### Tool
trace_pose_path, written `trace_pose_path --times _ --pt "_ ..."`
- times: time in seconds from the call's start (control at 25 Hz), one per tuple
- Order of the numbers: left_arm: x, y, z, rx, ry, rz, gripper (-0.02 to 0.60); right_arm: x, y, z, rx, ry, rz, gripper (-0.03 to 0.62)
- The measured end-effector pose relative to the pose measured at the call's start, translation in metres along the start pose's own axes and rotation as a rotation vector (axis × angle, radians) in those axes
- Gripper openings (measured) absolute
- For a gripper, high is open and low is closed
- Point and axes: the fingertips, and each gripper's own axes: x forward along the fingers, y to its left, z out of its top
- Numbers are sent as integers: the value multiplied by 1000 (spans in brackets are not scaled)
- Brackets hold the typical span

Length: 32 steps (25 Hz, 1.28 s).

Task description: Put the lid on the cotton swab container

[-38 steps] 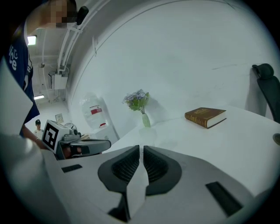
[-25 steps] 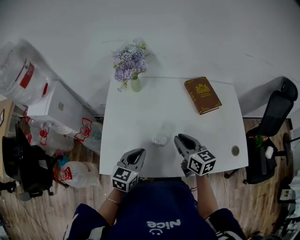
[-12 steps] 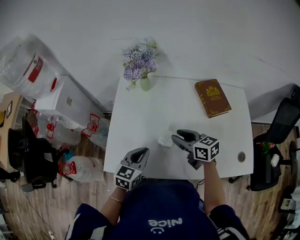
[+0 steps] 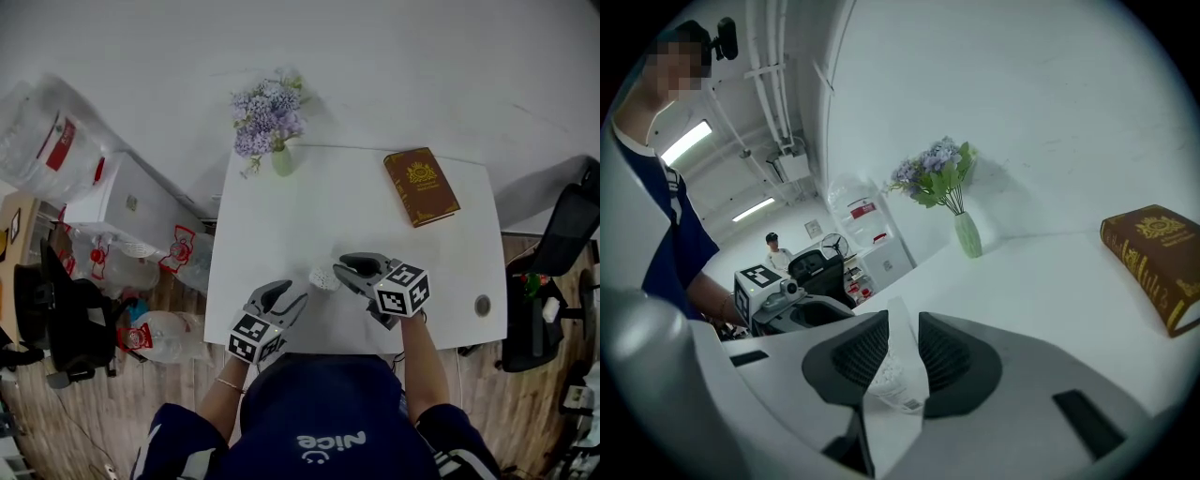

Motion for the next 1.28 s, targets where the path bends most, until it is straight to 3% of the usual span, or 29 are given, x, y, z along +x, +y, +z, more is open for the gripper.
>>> trace_pose_path --times 0.04,0.12,0.36,0.52,0.68,0.92,1.12,1.28 --pt "6 -1 -2 21 22 -36 205 0 0 0 -5 2 2 120" --pt "19 -3 -6 77 63 -100 239 0 0 0 -12 6 5 117" --pt "53 1 -29 240 225 -254 275 0 -1 -1 -28 8 48 110" --pt "63 -2 -24 260 227 -343 296 1 2 0 -56 9 78 107" --pt "70 -13 -31 357 288 -437 296 1 2 0 -44 4 99 104" --pt "77 -11 -28 353 281 -413 281 1 0 1 -57 9 89 104" --pt "78 -11 -28 350 272 -394 279 -5 15 4 -42 -15 164 104" --pt "79 -10 -27 329 263 -357 279 -5 17 8 -38 -36 148 104"
